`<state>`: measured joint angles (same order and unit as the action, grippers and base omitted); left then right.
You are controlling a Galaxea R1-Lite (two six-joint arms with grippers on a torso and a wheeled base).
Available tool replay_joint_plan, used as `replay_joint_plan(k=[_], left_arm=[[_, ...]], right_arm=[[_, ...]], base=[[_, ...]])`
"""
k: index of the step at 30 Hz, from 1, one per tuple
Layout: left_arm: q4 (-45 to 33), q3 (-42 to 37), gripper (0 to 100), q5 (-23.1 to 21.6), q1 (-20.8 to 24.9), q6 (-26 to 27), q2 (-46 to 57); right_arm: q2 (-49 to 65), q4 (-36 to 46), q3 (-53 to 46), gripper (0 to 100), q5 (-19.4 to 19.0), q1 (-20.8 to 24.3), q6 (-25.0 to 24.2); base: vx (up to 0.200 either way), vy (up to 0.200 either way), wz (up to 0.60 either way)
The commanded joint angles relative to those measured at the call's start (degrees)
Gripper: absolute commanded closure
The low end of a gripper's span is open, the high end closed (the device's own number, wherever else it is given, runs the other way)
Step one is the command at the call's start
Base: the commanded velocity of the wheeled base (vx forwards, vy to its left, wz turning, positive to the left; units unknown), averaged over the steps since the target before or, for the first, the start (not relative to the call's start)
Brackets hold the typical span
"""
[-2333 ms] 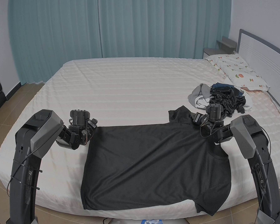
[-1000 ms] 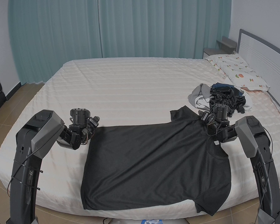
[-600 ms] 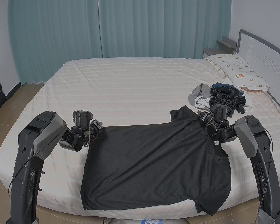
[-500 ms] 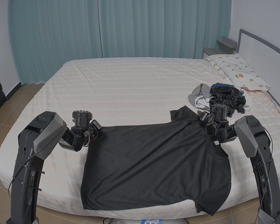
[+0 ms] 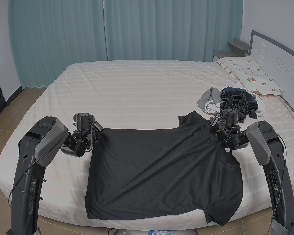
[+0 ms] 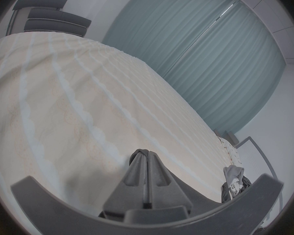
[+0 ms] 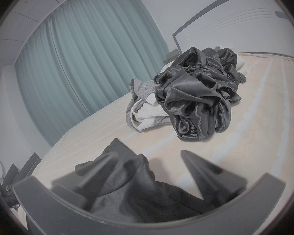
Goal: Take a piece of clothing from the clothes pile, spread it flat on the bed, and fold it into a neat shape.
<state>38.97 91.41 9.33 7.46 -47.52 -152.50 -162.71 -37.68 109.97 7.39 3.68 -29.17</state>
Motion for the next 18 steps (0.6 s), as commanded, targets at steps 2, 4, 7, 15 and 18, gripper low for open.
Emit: replay_joint_plan(k=[2, 4, 7, 15, 18], left_arm=[[0.05, 0.62, 100, 0.17, -0.43, -0.03, -0.43], [0.05, 1.23, 100, 0.25, -0.43, -0.03, -0.69], [0.05, 1.85, 100, 0.34, -0.69, -0.03, -0.95], [0.05, 5.01, 100, 2.1, -1.22, -0.03, -2.71], [0.05, 5.01, 100, 2.1, -1.22, 0.06, -2.71]], right_arm=[[0.2, -0.11, -0.11, 100, 0.0, 0.01, -0.53], [0.81, -0.11, -0.02, 100, 0.0, 0.01, -1.06], [1.16, -0.29, 0.68, 100, -0.09, 0.01, -1.68], [1.34, -0.9, 2.79, 100, 0.08, -0.61, -2.73], [2.13, -0.73, 1.12, 100, 0.0, -0.61, -2.82]], base=[[0.0, 0.0, 0.0], [0.0, 0.0, 0.0], [0.0, 0.0, 0.0], [0.0, 0.0, 0.0], [0.0, 0.0, 0.0]])
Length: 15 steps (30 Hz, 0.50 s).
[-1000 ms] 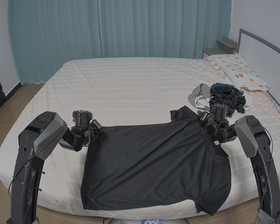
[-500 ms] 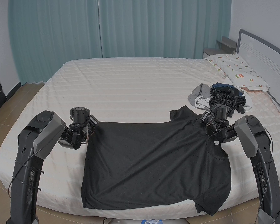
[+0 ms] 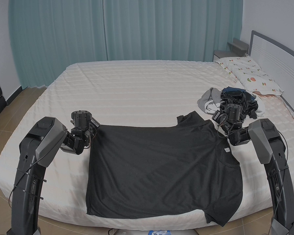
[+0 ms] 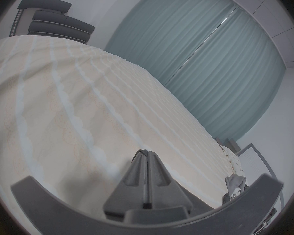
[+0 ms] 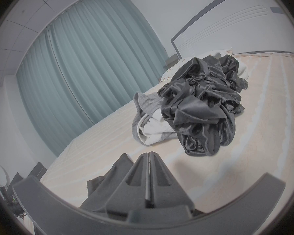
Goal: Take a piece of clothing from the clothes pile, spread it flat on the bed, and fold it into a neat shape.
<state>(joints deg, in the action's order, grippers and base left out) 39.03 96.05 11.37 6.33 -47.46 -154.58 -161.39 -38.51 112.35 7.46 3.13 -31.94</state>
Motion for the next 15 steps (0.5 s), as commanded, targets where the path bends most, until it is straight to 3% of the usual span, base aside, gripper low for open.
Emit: replay_joint_plan(k=[1, 5, 6, 15], left_arm=[[-0.01, 0.37, 100, 0.05, 0.0, 0.0, -0.64], [-0.01, 0.28, 100, 0.05, 0.0, 0.0, -0.64], [-0.01, 0.28, 100, 0.05, 0.0, 0.0, -0.64], [-0.01, 0.01, 100, 0.05, 0.09, 0.0, -0.64]], right_arm=[[1.17, 0.19, -1.96, 100, -0.17, 0.03, -0.05], [2.92, 0.01, -6.53, 100, -1.04, 0.65, 0.04], [2.92, 0.01, -6.53, 0, -1.04, 0.65, 0.12], [2.4, 0.98, -6.7, 0, -1.31, 2.4, 0.56]], base=[[0.0, 0.0, 0.0], [0.0, 0.0, 0.0], [0.0, 0.0, 0.0], [0.0, 0.0, 0.0]])
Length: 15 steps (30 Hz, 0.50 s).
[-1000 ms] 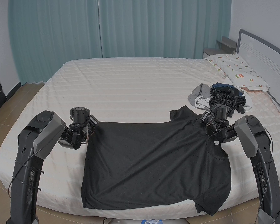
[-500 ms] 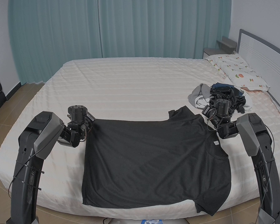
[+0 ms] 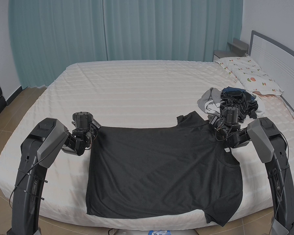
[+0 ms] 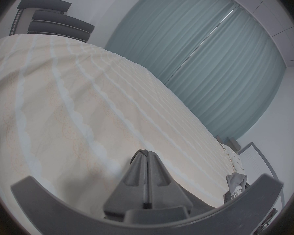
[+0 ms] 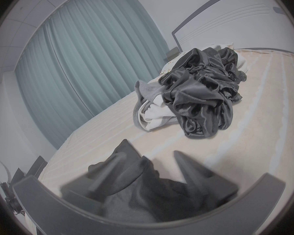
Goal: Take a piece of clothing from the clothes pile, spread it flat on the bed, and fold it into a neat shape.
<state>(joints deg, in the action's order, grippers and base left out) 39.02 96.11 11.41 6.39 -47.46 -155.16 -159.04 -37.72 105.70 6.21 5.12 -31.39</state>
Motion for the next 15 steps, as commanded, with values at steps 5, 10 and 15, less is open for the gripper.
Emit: replay_joint_plan(k=[5, 10, 15], left_arm=[[0.0, -0.05, 100, 0.02, 0.03, 0.0, -0.05], [0.0, -0.05, 100, 0.02, 0.03, 0.0, -0.05], [0.0, -0.05, 100, 0.02, 0.03, 0.08, -0.05]], right_arm=[[-0.48, 1.51, 0.12, 0, -0.58, 0.77, 0.1], [-1.54, 1.77, 0.47, 0, -0.84, 0.77, 0.19], [-2.07, 2.03, 0.64, 100, -1.46, 0.68, 0.19]], base=[[0.0, 0.0, 0.0], [0.0, 0.0, 0.0], [0.0, 0.0, 0.0]])
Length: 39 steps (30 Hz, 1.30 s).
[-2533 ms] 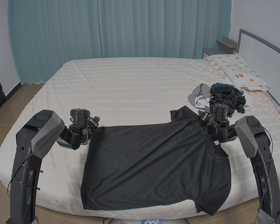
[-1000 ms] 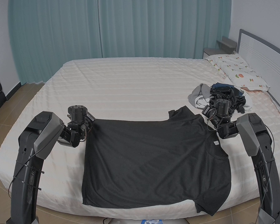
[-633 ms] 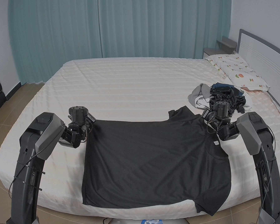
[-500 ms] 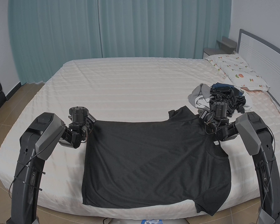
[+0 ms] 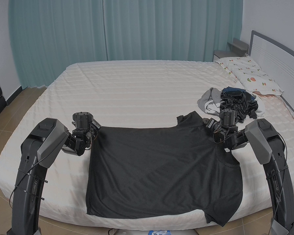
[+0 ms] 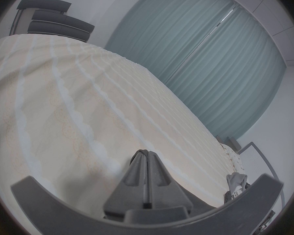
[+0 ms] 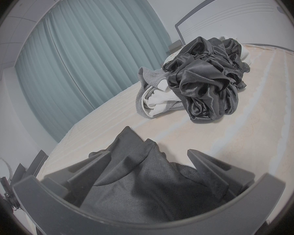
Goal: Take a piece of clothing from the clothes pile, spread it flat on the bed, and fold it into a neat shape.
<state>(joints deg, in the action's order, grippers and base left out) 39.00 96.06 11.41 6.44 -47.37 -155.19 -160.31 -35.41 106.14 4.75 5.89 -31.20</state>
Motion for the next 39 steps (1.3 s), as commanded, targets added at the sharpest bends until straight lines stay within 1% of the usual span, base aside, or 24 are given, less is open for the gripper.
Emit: replay_joint_plan(k=[1, 6, 13, 16, 18, 19, 22, 26, 34, 37, 39], left_arm=[[0.11, 0.0, 100, 0.02, -0.02, 0.0, -0.03], [0.11, 0.35, 100, 0.1, -0.02, 0.0, -0.12], [1.43, 0.53, 100, 0.1, -0.2, 0.09, -0.2], [2.4, 0.62, 100, 0.1, -0.2, 0.26, -0.38], [2.57, 0.88, 100, 0.1, -0.2, 0.26, -0.38], [3.01, 0.88, 100, 0.1, -0.2, 0.26, -0.38], [4.77, 1.32, 100, 0.1, -0.28, 0.26, -0.47], [6.27, 1.67, 100, 0.45, -0.46, 0.35, -1.0], [6.27, 2.46, 100, 0.54, -0.46, 1.76, -2.84], [6.35, 2.46, 100, 0.54, -0.02, 3.25, -3.37], [6.27, 2.46, 100, 0.54, 0.07, 3.34, -3.37]], right_arm=[[-0.89, -0.53, 0.56, 100, -0.01, -0.09, 0.08], [-2.03, -0.8, 5.3, 100, 1.05, -0.7, -0.18], [-2.47, -2.56, 8.29, 100, 1.22, -0.97, -0.18], [-2.91, -2.56, 8.45, 100, 1.4, -1.14, -0.09], [-3.35, -2.56, 8.45, 100, 2.36, -1.23, -0.01], [-3.87, -2.64, 8.45, 100, 3.6, -1.58, 0.17], [-4.05, -3.7, 8.45, 100, 4.39, -1.76, 0.43], [-3.96, -5.89, 8.45, 100, 4.56, -2.28, 0.52], [-4.14, -6.25, 8.45, 100, 4.65, -2.2, 0.61], [-5.02, -6.33, 8.45, 100, 4.65, -2.2, 1.75], [-5.37, -6.25, 8.45, 100, 4.65, -2.28, 2.28]], base=[[0.0, 0.0, 0.0], [0.0, 0.0, 0.0], [0.0, 0.0, 0.0], [0.0, 0.0, 0.0], [0.0, 0.0, 0.0], [0.0, 0.0, 0.0], [0.0, 0.0, 0.0], [0.0, 0.0, 0.0], [0.0, 0.0, 0.0], [0.0, 0.0, 0.0], [0.0, 0.0, 0.0]])
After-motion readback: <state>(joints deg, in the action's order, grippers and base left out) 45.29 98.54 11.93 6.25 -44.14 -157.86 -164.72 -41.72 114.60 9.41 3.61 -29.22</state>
